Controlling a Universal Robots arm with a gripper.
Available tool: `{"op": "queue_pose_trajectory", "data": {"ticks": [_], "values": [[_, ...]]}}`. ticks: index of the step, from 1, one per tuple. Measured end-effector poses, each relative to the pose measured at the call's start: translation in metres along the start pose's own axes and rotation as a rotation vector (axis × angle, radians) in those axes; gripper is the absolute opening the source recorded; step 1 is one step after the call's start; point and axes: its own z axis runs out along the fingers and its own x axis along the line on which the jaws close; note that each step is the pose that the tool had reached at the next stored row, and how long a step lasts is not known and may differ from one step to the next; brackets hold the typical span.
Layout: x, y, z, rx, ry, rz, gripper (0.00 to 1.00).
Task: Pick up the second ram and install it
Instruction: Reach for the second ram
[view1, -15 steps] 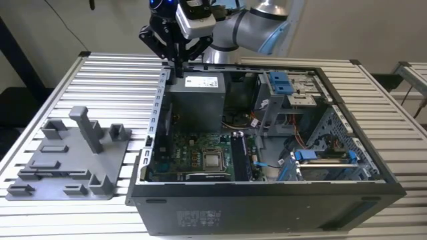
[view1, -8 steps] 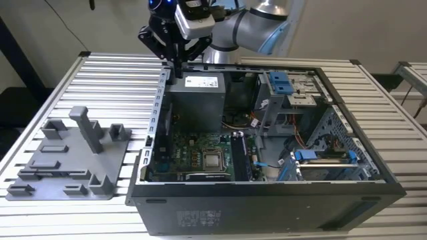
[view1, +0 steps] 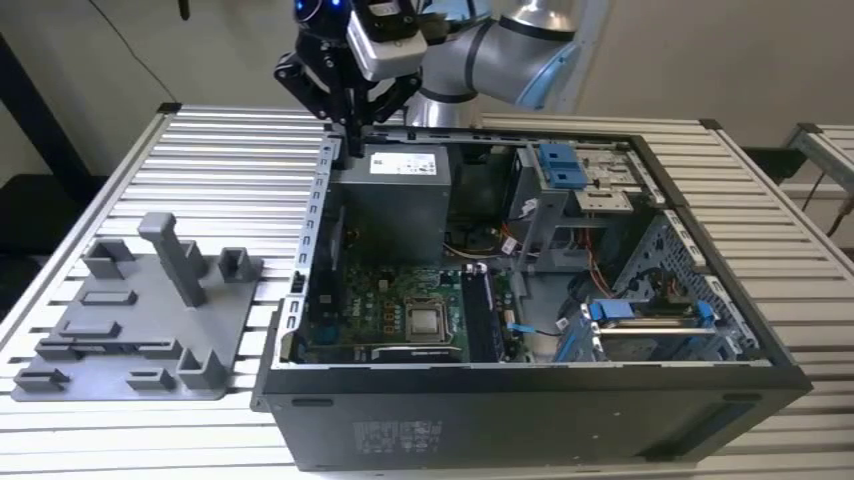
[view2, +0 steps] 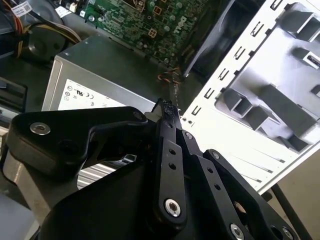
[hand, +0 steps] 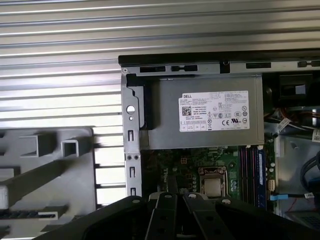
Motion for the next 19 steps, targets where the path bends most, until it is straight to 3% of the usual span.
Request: {"op": "queue_pose_trajectory", "data": {"ticks": [13, 19], "values": [[0.0045, -0.0004, 0.0010, -0.0001, 0.0003, 0.000, 0.11], [0.0107, -0.0008, 0.0012, 0.0000, 0.0003, 0.000, 0.11]]}}
